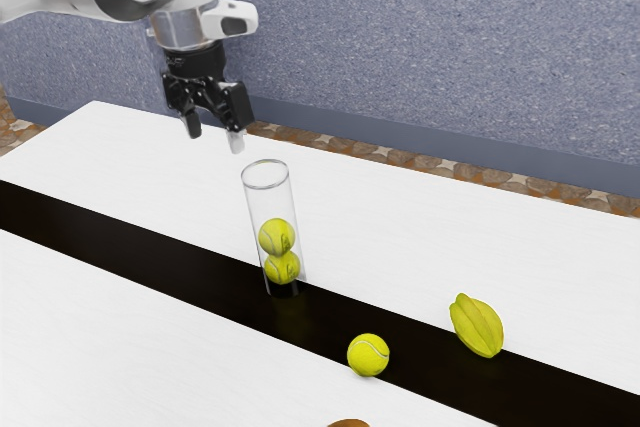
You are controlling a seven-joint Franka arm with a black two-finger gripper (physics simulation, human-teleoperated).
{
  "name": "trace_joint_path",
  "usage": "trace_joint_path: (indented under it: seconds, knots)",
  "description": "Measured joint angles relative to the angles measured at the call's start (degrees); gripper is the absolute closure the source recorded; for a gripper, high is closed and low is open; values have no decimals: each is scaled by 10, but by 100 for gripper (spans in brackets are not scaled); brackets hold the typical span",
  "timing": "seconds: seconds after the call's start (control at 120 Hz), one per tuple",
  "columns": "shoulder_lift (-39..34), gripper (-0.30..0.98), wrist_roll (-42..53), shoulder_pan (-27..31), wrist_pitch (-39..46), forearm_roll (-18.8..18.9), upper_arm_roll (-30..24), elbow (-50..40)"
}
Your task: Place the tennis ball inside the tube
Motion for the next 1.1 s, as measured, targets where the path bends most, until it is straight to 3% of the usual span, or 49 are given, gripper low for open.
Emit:
trace_joint_path:
  seconds: [0.142,0.333,0.5,0.608,1.1]
  knots:
    - [21,0,-6,-32,40,-6,-29,-31]
    - [56,0,-11,-102,165,-8,-32,-128]
    - [95,0,-14,-62,248,-8,-32,-148]
    - [111,0,-16,-71,293,-8,-43,-165]
    - [186,0,-26,-82,311,-29,-86,-160]
